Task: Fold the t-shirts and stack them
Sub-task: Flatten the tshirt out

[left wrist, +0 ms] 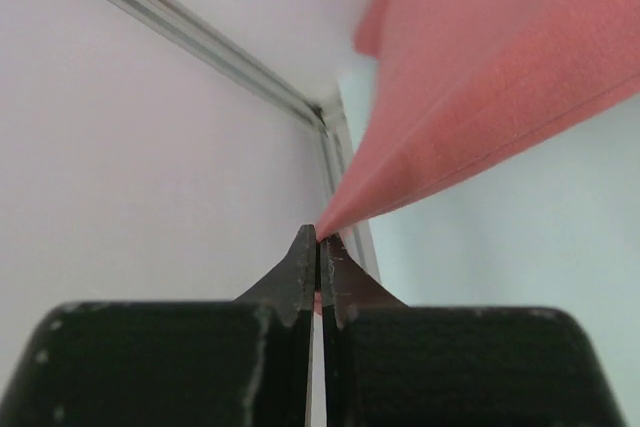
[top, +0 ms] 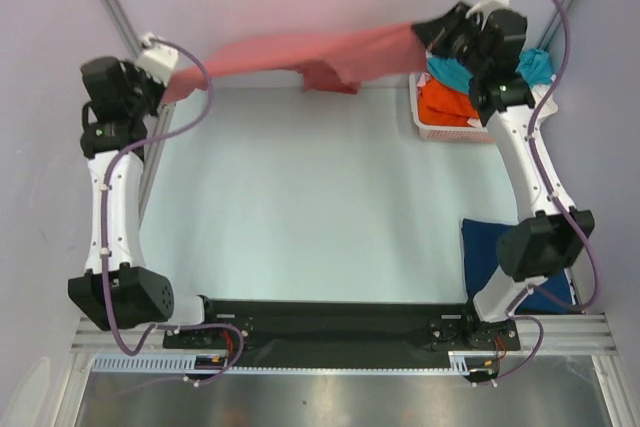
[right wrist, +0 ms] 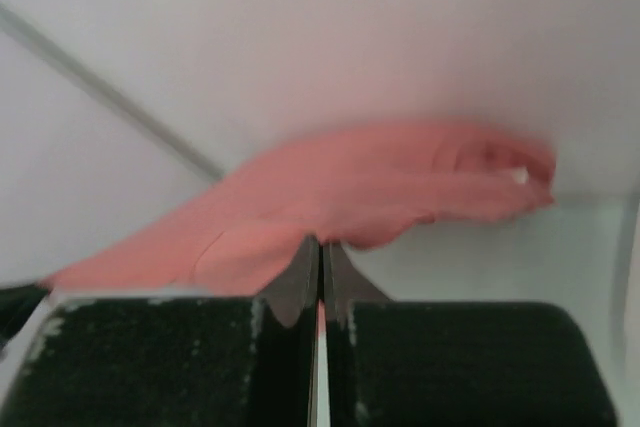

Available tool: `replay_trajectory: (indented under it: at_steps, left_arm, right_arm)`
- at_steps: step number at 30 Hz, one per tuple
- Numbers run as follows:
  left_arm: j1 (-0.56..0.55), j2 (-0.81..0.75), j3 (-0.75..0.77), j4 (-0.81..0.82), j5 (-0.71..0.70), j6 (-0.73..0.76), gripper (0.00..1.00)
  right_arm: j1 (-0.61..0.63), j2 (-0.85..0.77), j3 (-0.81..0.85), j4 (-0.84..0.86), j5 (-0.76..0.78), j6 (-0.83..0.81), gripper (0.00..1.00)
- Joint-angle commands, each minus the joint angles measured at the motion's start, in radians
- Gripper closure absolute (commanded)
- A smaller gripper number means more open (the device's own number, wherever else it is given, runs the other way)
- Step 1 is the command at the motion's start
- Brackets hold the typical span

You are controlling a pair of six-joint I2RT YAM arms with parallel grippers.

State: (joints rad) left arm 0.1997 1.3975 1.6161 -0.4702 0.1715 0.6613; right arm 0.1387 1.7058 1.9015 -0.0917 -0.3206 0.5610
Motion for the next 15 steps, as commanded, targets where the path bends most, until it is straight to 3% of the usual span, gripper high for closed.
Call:
replay_trajectory:
  at_steps: [1, 4, 6, 10, 15]
  left_arm:
    - [0.015, -0.141, -0.243, 0.033, 0.013, 0.135, 0.99]
    - [0.017, -0.222, -0.474, 0.033, 0.022, 0.191, 1.00]
    - [0.015, -0.279, -0.606, 0.018, 0.020, 0.208, 0.99]
    - [0.015, -0.348, -0.768, -0.059, -0.004, 0.264, 1.00]
    - [0.015, -0.495, -0.909, -0.223, -0.050, 0.340, 1.00]
  right_arm:
    - [0.022, -0.188, -0.337, 0.001, 0.020, -0.061, 1.00]
    - [0.030, -0.380, -0.674, -0.008, 0.057, -0.047, 1.00]
    - [0.041, -0.519, -0.806, -0.035, 0.080, -0.036, 1.00]
    - [0.064, -0.736, -1.135, -0.127, 0.100, 0.005, 1.00]
    - [0.107, -0.948, -1.311, -0.255, 0.129, 0.060, 1.00]
